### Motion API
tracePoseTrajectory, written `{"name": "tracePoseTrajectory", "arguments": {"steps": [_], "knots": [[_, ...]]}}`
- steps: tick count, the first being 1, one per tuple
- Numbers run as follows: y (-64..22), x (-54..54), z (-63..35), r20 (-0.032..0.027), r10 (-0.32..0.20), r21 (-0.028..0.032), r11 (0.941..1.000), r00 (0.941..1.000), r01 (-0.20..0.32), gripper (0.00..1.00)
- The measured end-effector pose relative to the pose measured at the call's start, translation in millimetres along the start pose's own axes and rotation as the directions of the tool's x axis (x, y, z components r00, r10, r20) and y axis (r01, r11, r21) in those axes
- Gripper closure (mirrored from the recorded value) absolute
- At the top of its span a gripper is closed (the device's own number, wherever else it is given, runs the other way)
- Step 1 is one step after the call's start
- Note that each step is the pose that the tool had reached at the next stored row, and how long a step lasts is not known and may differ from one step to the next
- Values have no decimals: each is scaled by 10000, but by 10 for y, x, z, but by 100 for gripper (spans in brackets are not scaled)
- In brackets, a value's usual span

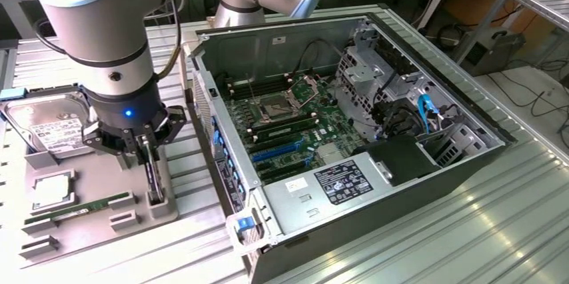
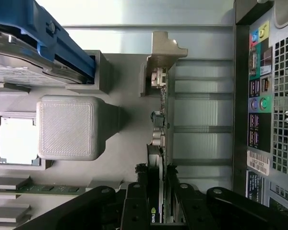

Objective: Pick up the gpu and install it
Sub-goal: 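Pick up the gpu and move the gpu toward the slot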

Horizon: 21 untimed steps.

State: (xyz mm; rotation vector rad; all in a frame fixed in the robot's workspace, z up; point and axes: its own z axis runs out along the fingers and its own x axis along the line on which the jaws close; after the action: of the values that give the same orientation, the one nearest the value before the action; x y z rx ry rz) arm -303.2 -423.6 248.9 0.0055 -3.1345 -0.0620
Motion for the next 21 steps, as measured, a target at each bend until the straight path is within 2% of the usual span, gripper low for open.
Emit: {"name": "tracePoseTrajectory", "arguments": {"steps": [5, 10, 16, 21], "knots": [[4, 1, -106, 0, 0, 0, 10000, 10000, 0, 74], [14, 2, -368, 1, 0, 0, 10000, 10000, 0, 74], [31, 5, -780, 7, 0, -1, 10000, 10000, 0, 74], [42, 7, -1080, 5, 0, 0, 10000, 10000, 0, 74]]}}
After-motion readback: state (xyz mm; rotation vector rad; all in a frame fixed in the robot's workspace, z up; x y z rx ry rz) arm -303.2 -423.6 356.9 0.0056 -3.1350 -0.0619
